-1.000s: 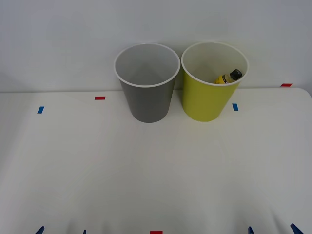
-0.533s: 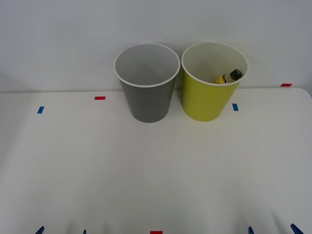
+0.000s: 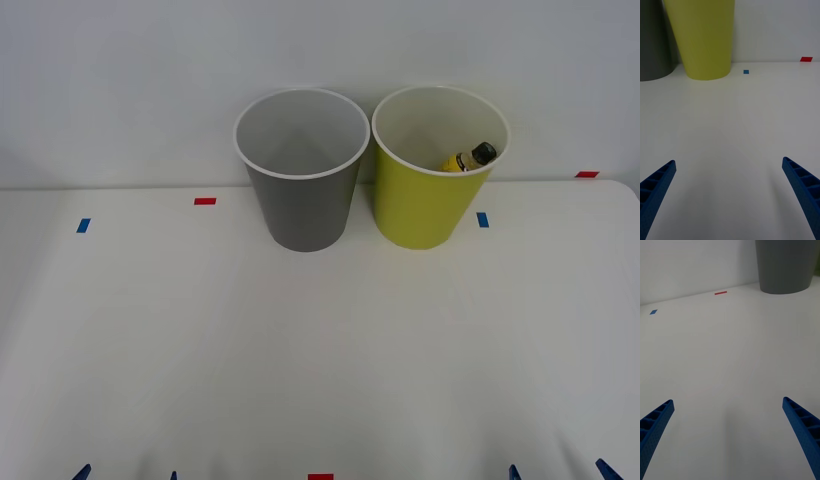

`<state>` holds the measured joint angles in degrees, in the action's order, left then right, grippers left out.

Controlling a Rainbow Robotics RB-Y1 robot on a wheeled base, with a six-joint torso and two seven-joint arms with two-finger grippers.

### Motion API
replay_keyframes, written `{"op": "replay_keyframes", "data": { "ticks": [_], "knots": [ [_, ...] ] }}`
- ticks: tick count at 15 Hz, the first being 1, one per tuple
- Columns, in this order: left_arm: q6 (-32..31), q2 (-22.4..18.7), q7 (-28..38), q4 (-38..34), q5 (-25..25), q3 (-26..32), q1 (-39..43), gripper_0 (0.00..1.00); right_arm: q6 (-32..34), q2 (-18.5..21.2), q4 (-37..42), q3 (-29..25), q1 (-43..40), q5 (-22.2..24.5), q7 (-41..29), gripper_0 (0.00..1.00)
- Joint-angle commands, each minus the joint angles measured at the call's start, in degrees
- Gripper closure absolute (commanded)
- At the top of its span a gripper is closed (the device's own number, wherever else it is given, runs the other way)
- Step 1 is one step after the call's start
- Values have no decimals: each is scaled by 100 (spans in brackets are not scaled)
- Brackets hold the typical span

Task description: Put cans in the gray bin and PET bottles in the light green bin.

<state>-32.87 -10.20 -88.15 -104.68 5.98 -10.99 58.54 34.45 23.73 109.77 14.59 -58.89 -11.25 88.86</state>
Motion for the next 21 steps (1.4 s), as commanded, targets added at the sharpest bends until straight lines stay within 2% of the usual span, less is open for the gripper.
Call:
{"op": "replay_keyframes", "data": {
  "ticks": [1,21],
  "knots": [
    [0,0,0,0,0,0,0,0,0,0,0,0,0,0,0,1],
    [0,0,0,0,0,0,0,0,0,0,0,0,0,0,0,1]
  ]
}}
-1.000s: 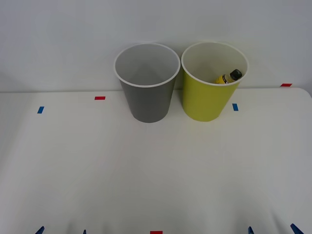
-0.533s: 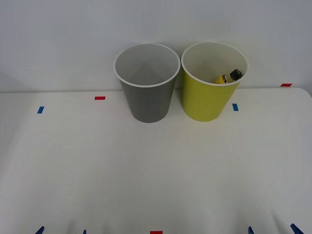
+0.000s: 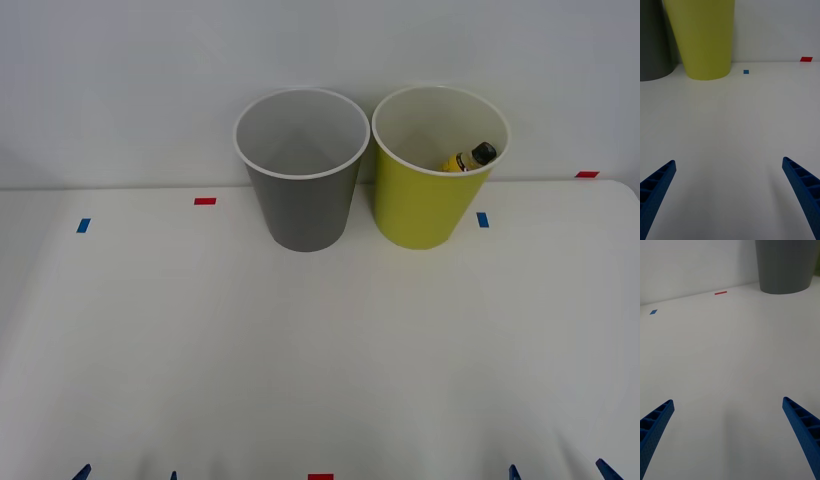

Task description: Put cans in the gray bin and PET bottles in the light green bin.

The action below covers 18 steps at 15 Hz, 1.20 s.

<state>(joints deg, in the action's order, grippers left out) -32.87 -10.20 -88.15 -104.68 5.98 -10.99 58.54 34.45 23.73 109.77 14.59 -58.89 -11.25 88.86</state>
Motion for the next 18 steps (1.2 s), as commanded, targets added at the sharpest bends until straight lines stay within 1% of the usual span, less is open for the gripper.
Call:
{"op": "replay_keyframes", "data": {
  "ticks": [1,18],
  "knots": [
    [0,0,0,0,0,0,0,0,0,0,0,0,0,0,0,1],
    [0,0,0,0,0,0,0,0,0,0,0,0,0,0,0,1]
  ]
}}
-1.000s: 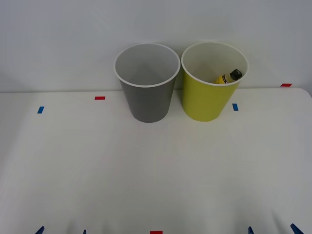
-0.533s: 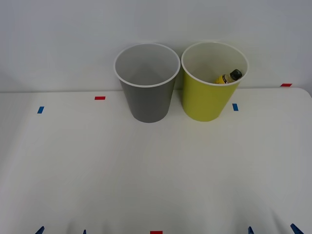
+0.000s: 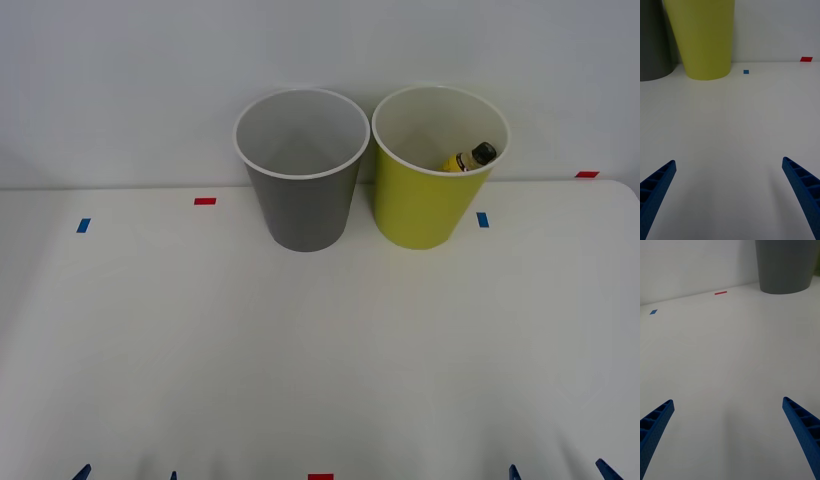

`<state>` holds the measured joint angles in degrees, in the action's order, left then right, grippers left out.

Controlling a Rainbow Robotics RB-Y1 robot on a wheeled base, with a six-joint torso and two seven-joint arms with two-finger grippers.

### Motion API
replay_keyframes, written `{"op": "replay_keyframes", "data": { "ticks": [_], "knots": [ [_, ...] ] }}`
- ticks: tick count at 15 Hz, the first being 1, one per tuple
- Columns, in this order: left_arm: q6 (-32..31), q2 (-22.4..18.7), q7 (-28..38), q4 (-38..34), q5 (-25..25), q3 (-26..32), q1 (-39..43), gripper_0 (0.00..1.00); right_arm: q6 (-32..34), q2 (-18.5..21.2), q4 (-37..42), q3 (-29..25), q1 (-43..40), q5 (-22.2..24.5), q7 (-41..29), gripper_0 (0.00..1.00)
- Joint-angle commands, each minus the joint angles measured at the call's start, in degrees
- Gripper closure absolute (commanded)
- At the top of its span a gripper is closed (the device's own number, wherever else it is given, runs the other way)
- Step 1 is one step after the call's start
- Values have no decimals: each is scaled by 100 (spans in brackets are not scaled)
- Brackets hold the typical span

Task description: Put cans in the gray bin and PET bottles in the light green bin.

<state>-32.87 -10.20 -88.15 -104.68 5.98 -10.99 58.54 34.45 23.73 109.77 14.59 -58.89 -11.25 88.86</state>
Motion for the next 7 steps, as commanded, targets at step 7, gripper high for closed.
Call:
{"op": "replay_keyframes", "data": {
  "ticks": [7],
  "knots": [
    [0,0,0,0,0,0,0,0,0,0,0,0,0,0,0,1]
  ]
}}
